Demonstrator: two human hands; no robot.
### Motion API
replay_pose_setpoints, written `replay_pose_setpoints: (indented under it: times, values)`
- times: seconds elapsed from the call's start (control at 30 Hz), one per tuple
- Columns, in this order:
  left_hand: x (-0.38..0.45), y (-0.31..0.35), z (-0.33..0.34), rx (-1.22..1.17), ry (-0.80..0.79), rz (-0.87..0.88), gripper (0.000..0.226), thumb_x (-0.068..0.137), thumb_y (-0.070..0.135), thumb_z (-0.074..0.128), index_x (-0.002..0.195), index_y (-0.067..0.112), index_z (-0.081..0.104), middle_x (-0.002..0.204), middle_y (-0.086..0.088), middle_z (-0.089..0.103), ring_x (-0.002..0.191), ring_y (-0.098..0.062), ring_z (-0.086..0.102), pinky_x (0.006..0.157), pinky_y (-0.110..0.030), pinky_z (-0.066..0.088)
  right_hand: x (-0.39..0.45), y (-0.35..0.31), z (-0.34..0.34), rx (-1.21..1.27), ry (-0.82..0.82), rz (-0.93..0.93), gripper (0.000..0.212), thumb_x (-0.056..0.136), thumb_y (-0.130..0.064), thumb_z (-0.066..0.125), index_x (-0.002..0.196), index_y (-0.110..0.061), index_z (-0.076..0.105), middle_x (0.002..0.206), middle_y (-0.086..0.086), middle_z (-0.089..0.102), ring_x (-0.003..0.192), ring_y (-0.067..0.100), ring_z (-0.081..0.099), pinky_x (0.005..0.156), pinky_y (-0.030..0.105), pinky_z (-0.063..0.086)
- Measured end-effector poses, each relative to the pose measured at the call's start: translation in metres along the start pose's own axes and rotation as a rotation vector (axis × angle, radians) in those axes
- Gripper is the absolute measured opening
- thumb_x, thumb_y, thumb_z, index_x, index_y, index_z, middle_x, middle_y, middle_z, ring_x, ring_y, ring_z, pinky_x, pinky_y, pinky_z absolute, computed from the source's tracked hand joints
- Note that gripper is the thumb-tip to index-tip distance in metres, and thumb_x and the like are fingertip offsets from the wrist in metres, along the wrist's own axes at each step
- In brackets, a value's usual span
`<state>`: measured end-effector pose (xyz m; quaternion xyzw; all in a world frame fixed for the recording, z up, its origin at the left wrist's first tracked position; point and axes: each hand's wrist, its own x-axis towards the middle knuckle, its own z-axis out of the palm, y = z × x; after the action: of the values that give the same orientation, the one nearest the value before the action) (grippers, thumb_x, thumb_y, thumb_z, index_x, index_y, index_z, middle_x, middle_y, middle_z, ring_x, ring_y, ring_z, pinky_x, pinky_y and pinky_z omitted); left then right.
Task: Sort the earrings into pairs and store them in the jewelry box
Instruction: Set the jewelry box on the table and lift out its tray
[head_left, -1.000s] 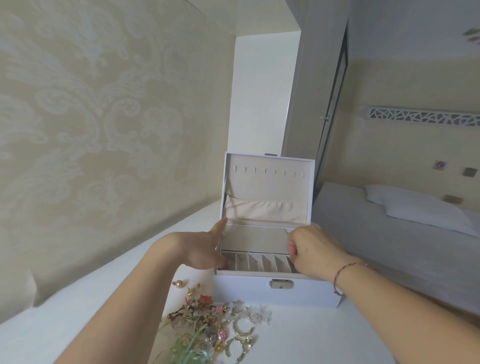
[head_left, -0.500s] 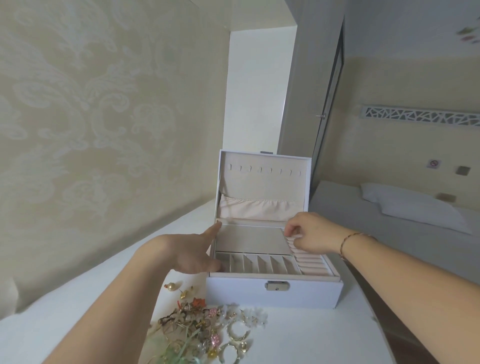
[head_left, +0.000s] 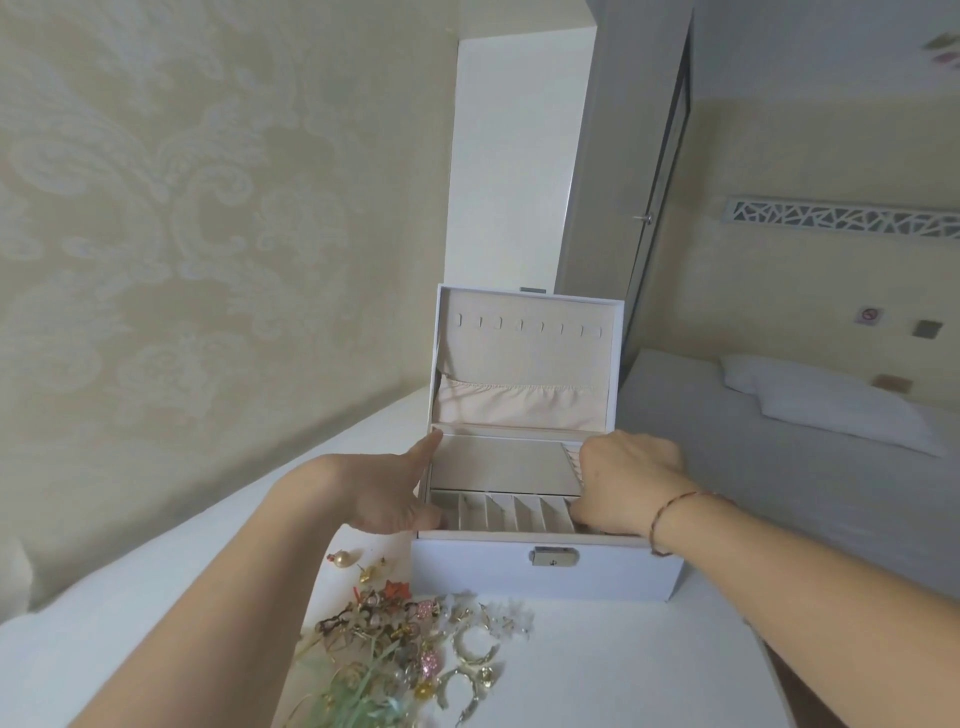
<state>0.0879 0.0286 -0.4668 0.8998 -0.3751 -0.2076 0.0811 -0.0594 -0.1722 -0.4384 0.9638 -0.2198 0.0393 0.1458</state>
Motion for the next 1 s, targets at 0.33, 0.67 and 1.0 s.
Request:
replay_pose_setpoints:
  times: [0.33, 0.67, 1.0]
  values:
    - [-0.003, 0.003, -0.001, -0.030, 0.007, 0.011, 0.108, 0.079, 0.068, 0.055, 0.144, 0.043, -0.028, 0.154, 0.005, 0.035, 0.142, -0.020, 0.033, 0.113, -0.042, 0.030, -0.004, -0.002, 0.015, 0.262, -0.061, 0.108, 0.009, 0.085, -0.021, 0.060, 0.081, -0.020, 0.052, 0.096, 0.005, 0.054, 0.082, 0.026, 0.055, 0.069, 0.027, 0.046]
    - [-0.019, 0.012, -0.006, -0.086, -0.073, 0.028, 0.102, 0.066, 0.088, 0.021, 0.143, 0.042, -0.029, 0.158, 0.001, 0.028, 0.144, -0.022, 0.030, 0.117, -0.041, 0.023, -0.012, 0.006, -0.018, 0.227, 0.028, 0.132, 0.030, 0.084, -0.036, 0.062, 0.071, -0.020, 0.040, 0.091, 0.004, 0.057, 0.079, 0.026, 0.048, 0.066, 0.027, 0.036]
    - [-0.027, 0.044, -0.012, -0.318, 0.533, 0.051, 0.079, 0.086, 0.074, 0.024, 0.114, 0.011, 0.062, 0.114, -0.007, 0.065, 0.104, -0.025, 0.060, 0.092, -0.036, 0.045, -0.018, 0.051, -0.060, 0.349, 0.027, 0.226, 0.041, 0.082, -0.028, 0.067, 0.054, -0.018, 0.038, 0.055, 0.001, 0.040, 0.050, 0.018, 0.039, 0.045, 0.024, 0.028]
